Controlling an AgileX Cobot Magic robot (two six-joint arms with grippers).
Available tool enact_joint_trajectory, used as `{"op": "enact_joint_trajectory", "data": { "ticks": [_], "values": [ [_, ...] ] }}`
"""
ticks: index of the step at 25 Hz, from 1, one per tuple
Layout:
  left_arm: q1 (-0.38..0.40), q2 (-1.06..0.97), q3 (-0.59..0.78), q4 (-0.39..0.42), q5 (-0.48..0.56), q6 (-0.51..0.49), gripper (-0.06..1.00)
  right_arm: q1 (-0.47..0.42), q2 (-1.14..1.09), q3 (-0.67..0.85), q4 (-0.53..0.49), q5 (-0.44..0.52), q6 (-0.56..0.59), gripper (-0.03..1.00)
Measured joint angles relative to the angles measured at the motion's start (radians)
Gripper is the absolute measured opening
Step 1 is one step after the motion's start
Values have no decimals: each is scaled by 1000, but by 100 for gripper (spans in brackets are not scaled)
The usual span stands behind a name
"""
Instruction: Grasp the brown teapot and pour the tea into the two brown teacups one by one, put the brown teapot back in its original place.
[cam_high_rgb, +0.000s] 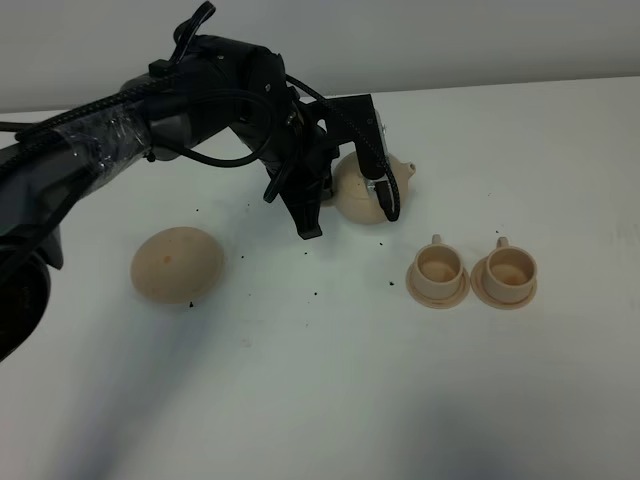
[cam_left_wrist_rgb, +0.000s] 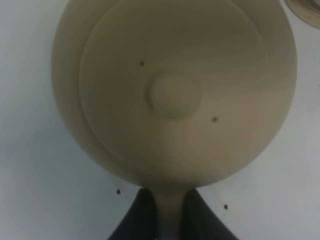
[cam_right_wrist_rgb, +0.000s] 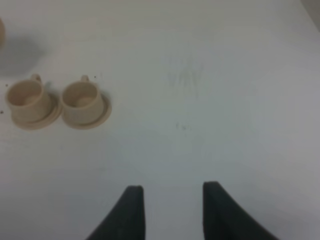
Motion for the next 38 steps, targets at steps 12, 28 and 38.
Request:
{"op": "enact_joint_trajectory", "data": {
  "ticks": [12,28,38],
  "values": [
    [-84,47,-63,153,35,-3,15,0,0,0,0,0,0,31],
    [-142,51,-63,335,14,43,15,0,0,0,0,0,0,31],
    [-177,51,-63,442,12,51,15,0,0,0,0,0,0,31]
  ]
}}
